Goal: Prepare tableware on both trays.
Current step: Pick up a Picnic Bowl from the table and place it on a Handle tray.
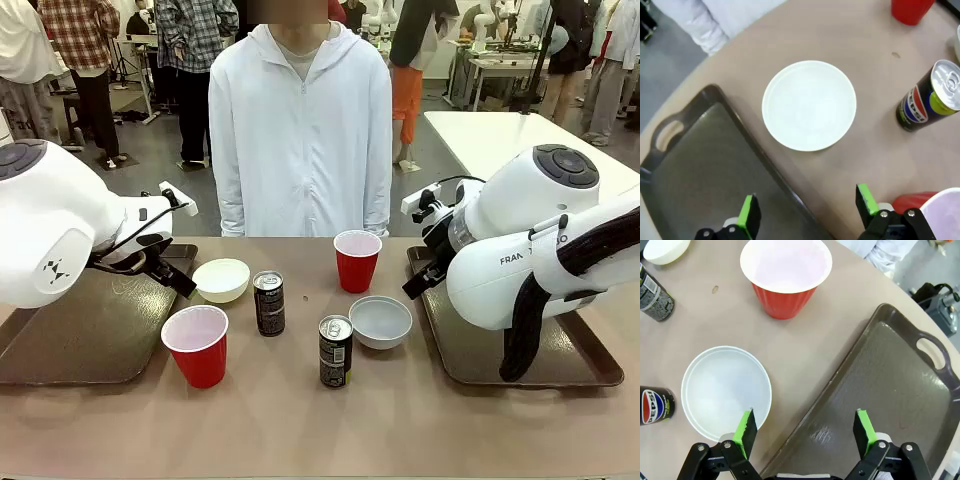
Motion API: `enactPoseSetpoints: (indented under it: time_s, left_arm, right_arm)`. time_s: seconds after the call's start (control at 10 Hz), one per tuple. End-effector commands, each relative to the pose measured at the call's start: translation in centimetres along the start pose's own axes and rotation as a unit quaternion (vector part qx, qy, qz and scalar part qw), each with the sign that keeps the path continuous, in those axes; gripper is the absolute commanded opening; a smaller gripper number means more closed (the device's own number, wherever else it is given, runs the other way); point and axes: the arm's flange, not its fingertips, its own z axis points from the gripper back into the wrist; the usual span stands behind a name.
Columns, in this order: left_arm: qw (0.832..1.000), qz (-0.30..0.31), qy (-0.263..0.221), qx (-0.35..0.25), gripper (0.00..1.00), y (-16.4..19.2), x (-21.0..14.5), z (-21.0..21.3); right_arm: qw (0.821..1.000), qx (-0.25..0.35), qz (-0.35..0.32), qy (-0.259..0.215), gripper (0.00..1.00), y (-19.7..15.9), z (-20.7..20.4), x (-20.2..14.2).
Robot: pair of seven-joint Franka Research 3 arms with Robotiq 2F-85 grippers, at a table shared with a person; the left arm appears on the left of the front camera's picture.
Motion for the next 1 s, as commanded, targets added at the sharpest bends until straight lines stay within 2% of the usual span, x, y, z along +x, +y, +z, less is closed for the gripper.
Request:
enactPoseSetpoints:
  time_s: [0.0,0.9]
  left_arm:
    - [1.0,0.0,0.0,0.0,1.0,-0.01,-0.01,0.0]
    - [1.0,0.0,0.0,0.0,1.0,-0.01,-0.01,0.0]
  right_arm:
    - [1.0,0.0,0.0,0.0,1.0,0.0,0.0,0.0]
    - [1.0,0.0,0.0,0.0,1.0,0.0,0.0,0.0]
